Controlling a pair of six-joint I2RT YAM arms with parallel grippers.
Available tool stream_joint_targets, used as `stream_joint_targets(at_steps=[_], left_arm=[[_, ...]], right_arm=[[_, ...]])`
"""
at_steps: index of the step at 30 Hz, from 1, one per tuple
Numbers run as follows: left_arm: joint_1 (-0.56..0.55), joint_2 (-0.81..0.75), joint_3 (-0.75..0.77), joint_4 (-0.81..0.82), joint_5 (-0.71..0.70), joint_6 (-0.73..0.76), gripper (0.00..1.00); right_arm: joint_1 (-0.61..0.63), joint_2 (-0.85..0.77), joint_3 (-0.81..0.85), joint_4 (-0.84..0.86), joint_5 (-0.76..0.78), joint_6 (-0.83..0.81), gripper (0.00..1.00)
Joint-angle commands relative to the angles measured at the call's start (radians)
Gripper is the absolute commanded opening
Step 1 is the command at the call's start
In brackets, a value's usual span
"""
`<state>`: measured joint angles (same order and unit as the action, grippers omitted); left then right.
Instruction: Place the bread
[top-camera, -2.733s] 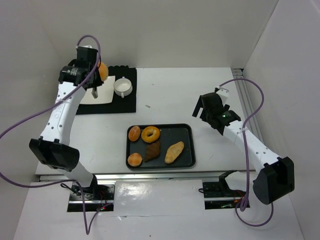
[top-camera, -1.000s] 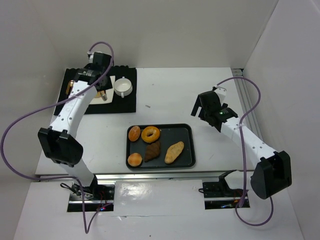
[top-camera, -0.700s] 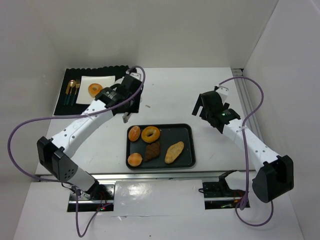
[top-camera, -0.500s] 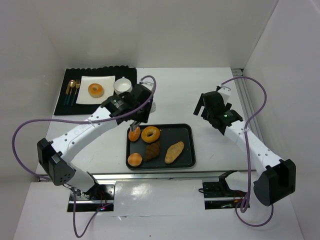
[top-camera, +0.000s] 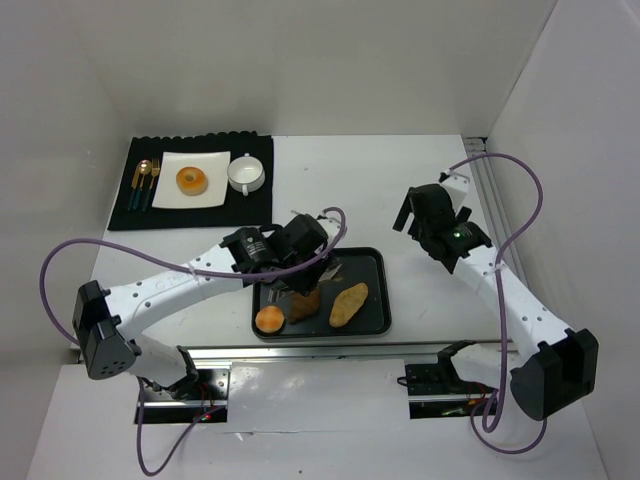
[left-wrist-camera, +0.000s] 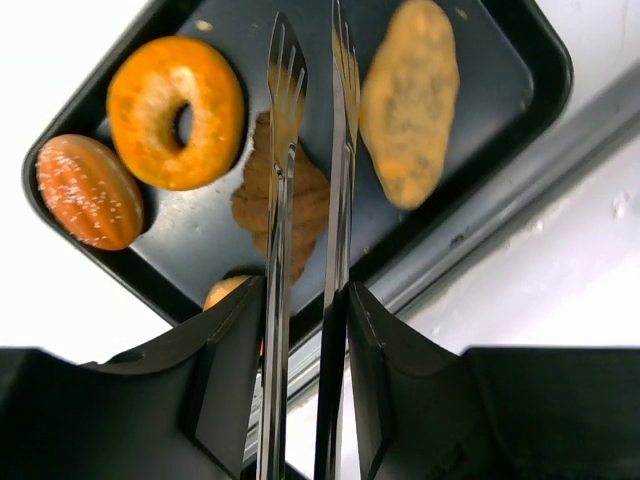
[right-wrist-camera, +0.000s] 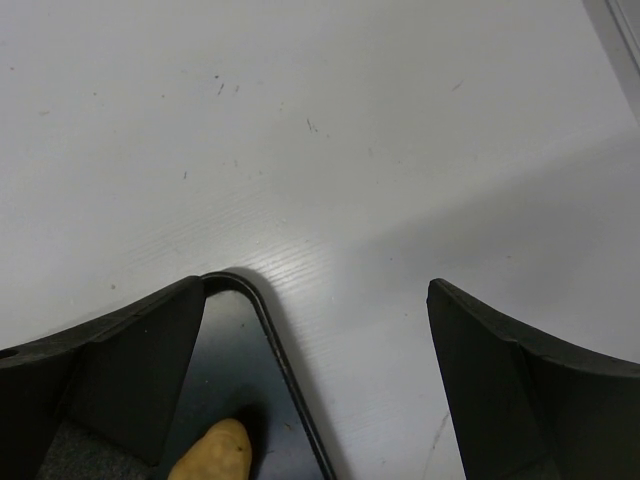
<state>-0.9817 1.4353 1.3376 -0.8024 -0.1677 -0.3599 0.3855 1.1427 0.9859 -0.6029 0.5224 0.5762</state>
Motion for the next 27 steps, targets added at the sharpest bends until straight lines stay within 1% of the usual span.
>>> stream_joint_targets(at_steps=[1,3,4,7,11,13,14,17,19,23,27], left_arm=[[-0.003,-0.049,-0.018,0.052,0.102,0.067,0.49],[-0.003,-0.049,-0.029,0.052,0.146,0.078,0.52],[-0.003,-0.049,-0.04,0.052,0.157,0.087,0.52],[-0.003,-0.049,-0.051,0.052,0.187,0.087,0.57],[-0.003,-0.049,-0.063,0.043,0.188,0.096,0.58],[-0.003,-0.049,-0.063,0.043,0.211,0.105,0.6],[-0.003,-0.039,-0.063,0.043,0.211,0.105,0.63],[-0.003,-0.016,-0.072,0.025,0.211,0.116,0.67],[-0.003,-0.001,-0.072,0.014,0.211,0.116,0.67],[-0.012,0.03,-0.083,0.023,0.273,0.116,0.69],[-0.012,0.051,-0.083,0.023,0.297,0.116,0.69]], right_arm=[[0.0,-0.037,0.054,-0.034,0.044,-0.015,0.99],[0.0,-0.047,0.054,-0.034,0.044,-0.015,0.99],[0.0,-0.047,0.054,-0.034,0.044,-0.015,0.99],[0.0,-0.047,0.054,-0.034,0.044,-0.015,0.99],[0.0,-0.047,0.063,-0.034,0.033,-0.015,0.99],[0.0,-0.047,0.063,-0.034,0.033,-0.015,0.99],[0.0,-0.047,0.063,-0.034,0.024,-0.015,0.99],[0.0,-0.047,0.063,-0.034,0.024,-0.015,0.99],[0.0,-0.047,0.063,-0.034,0.024,-0.015,0.99],[0.0,-0.038,0.063,-0.034,0.024,-0.015,0.99],[0.0,-0.038,0.063,-0.024,0.014,-0.015,0.99]])
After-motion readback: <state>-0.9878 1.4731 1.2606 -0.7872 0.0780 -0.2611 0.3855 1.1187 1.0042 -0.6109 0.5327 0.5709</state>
